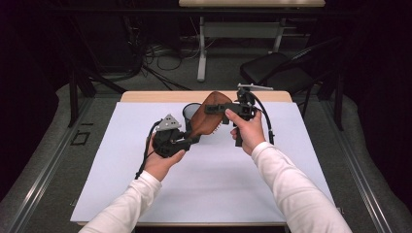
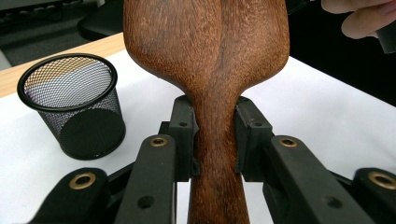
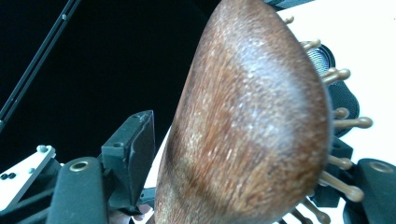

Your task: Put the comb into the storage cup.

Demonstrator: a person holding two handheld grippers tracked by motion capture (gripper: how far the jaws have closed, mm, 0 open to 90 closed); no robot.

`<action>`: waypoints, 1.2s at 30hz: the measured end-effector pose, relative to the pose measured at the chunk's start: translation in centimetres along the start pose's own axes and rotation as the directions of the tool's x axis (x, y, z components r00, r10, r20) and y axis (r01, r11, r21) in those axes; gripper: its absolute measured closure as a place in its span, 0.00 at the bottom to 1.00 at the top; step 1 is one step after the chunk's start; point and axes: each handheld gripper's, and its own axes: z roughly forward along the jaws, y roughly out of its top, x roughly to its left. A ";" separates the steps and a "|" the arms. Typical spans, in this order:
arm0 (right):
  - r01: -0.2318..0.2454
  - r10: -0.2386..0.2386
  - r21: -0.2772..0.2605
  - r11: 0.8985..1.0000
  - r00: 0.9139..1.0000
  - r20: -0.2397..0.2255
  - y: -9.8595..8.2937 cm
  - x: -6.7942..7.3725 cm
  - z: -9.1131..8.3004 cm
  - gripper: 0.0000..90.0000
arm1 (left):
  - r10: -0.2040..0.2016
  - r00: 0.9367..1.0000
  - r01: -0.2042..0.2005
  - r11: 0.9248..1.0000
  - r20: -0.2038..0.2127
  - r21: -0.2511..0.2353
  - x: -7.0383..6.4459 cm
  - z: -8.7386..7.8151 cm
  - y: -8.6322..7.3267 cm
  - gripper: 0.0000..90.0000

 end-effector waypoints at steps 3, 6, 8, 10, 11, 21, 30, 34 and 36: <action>-0.002 0.002 -0.006 1.000 1.000 -0.002 -0.1 -0.1 0.1 0.35 | -0.005 1.000 0.005 1.000 0.004 -0.001 0.1 0.0 -0.1 0.80; -0.011 0.011 -0.012 1.000 1.000 -0.009 -0.1 -0.3 0.1 0.36 | -0.008 1.000 0.008 1.000 0.005 0.001 0.1 0.1 -0.2 0.80; -0.019 0.019 -0.015 1.000 1.000 -0.015 -0.1 -0.3 0.1 0.36 | -0.012 1.000 0.012 1.000 0.008 0.002 0.1 0.1 -0.3 0.80; -0.027 0.027 -0.021 0.999 0.999 -0.019 -0.1 -0.4 0.1 0.36 | -0.007 1.000 0.007 1.000 0.008 0.003 0.2 0.2 -0.3 0.80; -0.027 0.027 -0.020 0.999 0.999 -0.020 -0.1 -0.4 0.1 0.36 | -0.007 1.000 0.007 1.000 0.009 0.005 0.2 0.2 -0.3 0.80; -0.042 0.041 -0.048 0.998 0.999 -0.031 -0.2 -0.5 0.0 0.41 | -0.007 1.000 0.007 1.000 0.010 0.012 0.2 0.4 -0.5 0.80; -0.046 0.043 -0.063 0.997 0.998 -0.041 -0.2 -0.4 -0.1 0.45 | -0.002 1.000 0.002 1.000 0.009 0.024 0.2 0.6 -0.7 0.80; -0.048 0.045 -0.070 0.996 0.998 -0.047 -0.2 -0.4 -0.1 0.47 | -0.004 1.000 0.003 1.000 0.011 0.025 0.2 0.6 -0.8 0.81; -0.046 0.042 -0.073 0.996 0.998 -0.048 -0.2 -0.4 -0.1 0.48 | -0.001 1.000 0.001 1.000 0.008 0.027 0.2 0.6 -0.8 0.81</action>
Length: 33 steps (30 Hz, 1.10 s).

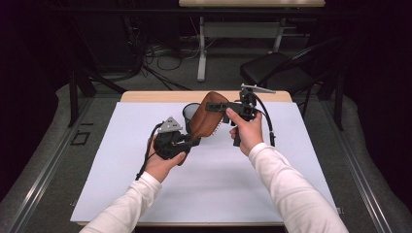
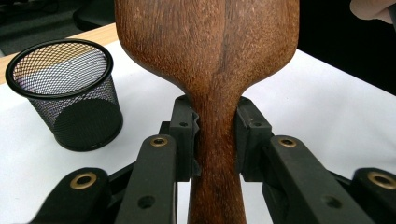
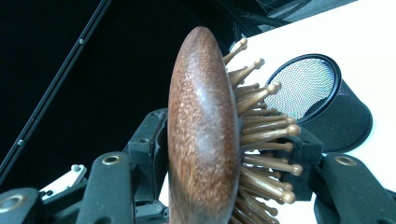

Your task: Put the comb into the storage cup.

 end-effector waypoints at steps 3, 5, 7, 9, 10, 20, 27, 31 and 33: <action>-0.003 0.003 0.000 1.000 1.000 -0.004 0.0 0.0 0.0 0.48 | 0.002 1.000 -0.002 1.000 0.001 0.000 0.0 0.0 0.0 0.81; -0.006 0.006 -0.003 1.000 1.000 -0.006 0.0 0.0 -0.1 0.49 | 0.003 1.000 -0.003 1.000 0.000 -0.003 0.0 0.0 0.0 0.81; -0.008 0.008 -0.003 1.000 1.000 -0.012 0.0 0.0 -0.1 0.50 | 0.005 1.000 -0.005 1.000 -0.003 -0.003 0.0 0.0 0.0 0.80; -0.014 0.014 -0.002 1.000 1.000 -0.017 0.0 -0.1 -0.1 0.50 | 0.006 1.000 -0.006 1.000 -0.004 -0.003 0.0 0.0 0.0 0.80; -0.020 0.020 -0.001 1.000 1.000 -0.022 0.0 -0.1 -0.1 0.50 | 0.006 1.000 -0.006 1.000 -0.003 -0.004 0.0 0.0 0.0 0.80; -0.043 0.043 0.002 0.999 0.998 -0.044 0.0 -0.5 -0.1 0.52 | 0.003 1.000 -0.003 1.000 -0.005 -0.010 -0.1 0.0 -0.1 0.80; -0.061 0.061 0.005 0.998 0.997 -0.055 0.0 -0.5 -0.2 0.53 | 0.005 1.000 -0.005 1.000 -0.004 -0.017 0.0 -0.1 -0.1 0.80; -0.065 0.065 0.001 0.998 0.996 -0.058 0.0 -0.5 -0.1 0.53 | 0.008 1.000 -0.008 1.000 -0.006 -0.018 0.0 -0.2 0.0 0.80; -0.067 0.067 0.003 0.998 0.996 -0.059 0.0 -0.4 -0.1 0.53 | 0.007 1.000 -0.007 1.000 -0.008 -0.019 0.0 -0.2 0.0 0.79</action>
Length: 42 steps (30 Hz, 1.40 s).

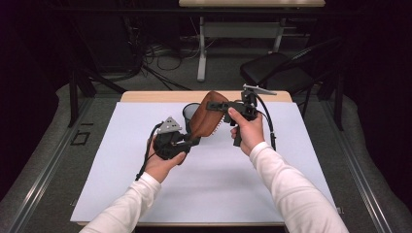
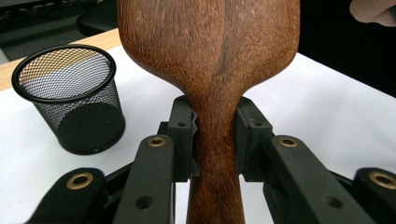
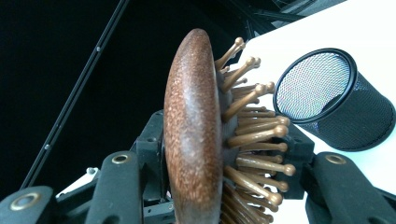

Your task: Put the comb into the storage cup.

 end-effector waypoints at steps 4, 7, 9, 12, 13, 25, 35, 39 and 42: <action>-0.009 0.009 0.000 1.000 1.000 -0.004 0.0 0.0 0.0 0.53 | -0.002 1.000 0.002 1.000 0.002 -0.004 0.0 0.0 0.0 0.79; -0.007 0.007 -0.002 1.000 1.000 -0.004 0.1 0.0 0.0 0.53 | -0.002 1.000 0.002 1.000 0.004 -0.006 0.0 -0.1 0.1 0.79; -0.007 0.007 -0.003 1.000 1.000 -0.006 0.1 0.0 -0.1 0.53 | -0.005 1.000 0.005 1.000 0.003 -0.008 0.0 -0.1 0.1 0.79; -0.007 0.007 -0.005 1.000 1.000 -0.005 0.1 0.0 -0.1 0.53 | -0.009 1.000 0.009 1.000 0.001 -0.013 0.0 -0.1 0.1 0.78; -0.007 0.007 -0.006 1.000 1.000 -0.004 0.1 0.0 -0.1 0.53 | -0.010 1.000 0.010 1.000 0.003 -0.015 0.0 -0.1 0.1 0.78; -0.003 0.003 -0.003 1.000 1.000 -0.001 0.1 -0.1 -0.1 0.53 | -0.035 0.999 0.035 0.999 -0.005 -0.034 0.1 -0.2 0.1 0.66; -0.005 0.005 -0.028 1.000 1.000 0.010 0.5 -0.2 -0.4 0.53 | -0.060 0.998 0.058 0.995 -0.025 -0.076 0.4 -0.5 -0.2 0.52; -0.006 0.007 -0.038 0.999 1.000 0.019 0.7 -0.4 -0.6 0.53 | -0.067 0.997 0.064 0.994 -0.031 -0.091 0.4 -0.7 -0.3 0.49; -0.009 0.010 -0.047 0.999 1.000 0.024 0.9 -0.5 -0.8 0.53 | -0.072 0.997 0.068 0.993 -0.034 -0.101 0.5 -0.9 -0.4 0.48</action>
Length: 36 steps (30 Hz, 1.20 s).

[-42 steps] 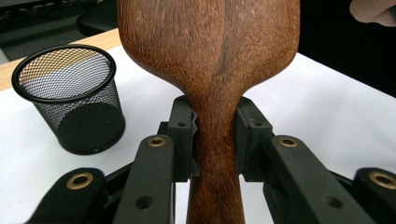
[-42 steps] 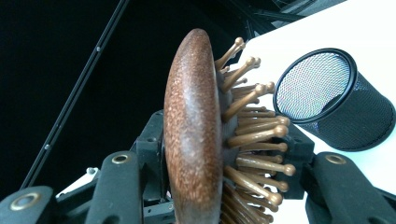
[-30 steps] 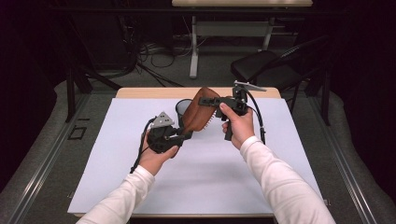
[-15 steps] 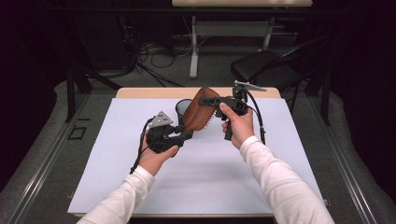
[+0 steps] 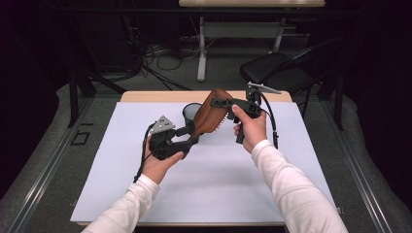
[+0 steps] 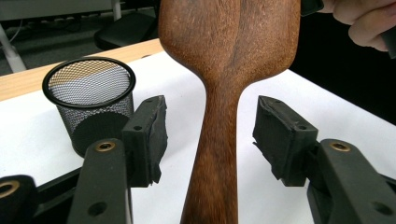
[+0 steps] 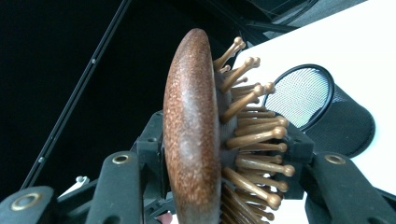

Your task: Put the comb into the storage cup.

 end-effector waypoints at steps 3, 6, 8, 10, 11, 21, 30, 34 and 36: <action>-0.002 0.002 -0.011 1.000 1.000 0.004 0.3 -0.1 -0.2 0.53 | -0.011 1.000 0.011 1.000 -0.007 -0.006 0.1 -0.1 -0.1 0.47; -0.003 0.003 -0.024 1.000 1.000 0.007 0.5 -0.2 -0.4 0.53 | -0.023 1.000 0.023 1.000 -0.014 -0.011 0.3 -0.2 -0.3 0.46; -0.006 0.006 -0.029 1.000 1.000 0.007 0.6 -0.2 -0.6 0.53 | -0.037 0.999 0.037 0.999 -0.015 -0.018 0.4 -0.2 -0.4 0.46; -0.009 0.009 -0.034 0.999 1.000 0.010 0.7 -0.2 -0.6 0.53 | -0.056 0.998 0.055 0.998 -0.007 -0.023 0.5 -0.3 -0.5 0.46; -0.007 0.007 -0.036 0.999 1.000 0.012 0.8 -0.3 -0.6 0.53 | -0.057 0.998 0.056 0.998 -0.004 -0.023 0.5 -0.4 -0.5 0.46; -0.009 0.011 -0.059 0.998 1.000 0.025 1.4 -0.4 -1.0 0.53 | -0.077 0.997 0.076 0.996 -0.018 -0.037 0.5 -0.8 -0.6 0.42; 0.004 -0.001 -0.078 0.997 0.999 0.039 1.9 -0.1 -1.3 0.53 | -0.064 0.997 0.061 0.995 -0.034 -0.080 1.3 -1.1 -0.8 0.42; 0.007 -0.003 -0.088 0.996 0.999 0.044 2.2 0.1 -1.4 0.53 | -0.051 0.998 0.047 0.995 -0.043 -0.093 1.5 -1.2 -1.0 0.40; 0.008 -0.003 -0.092 0.996 0.999 0.046 2.4 0.1 -1.4 0.53 | -0.051 0.997 0.046 0.995 -0.052 -0.089 1.6 -1.2 -1.0 0.39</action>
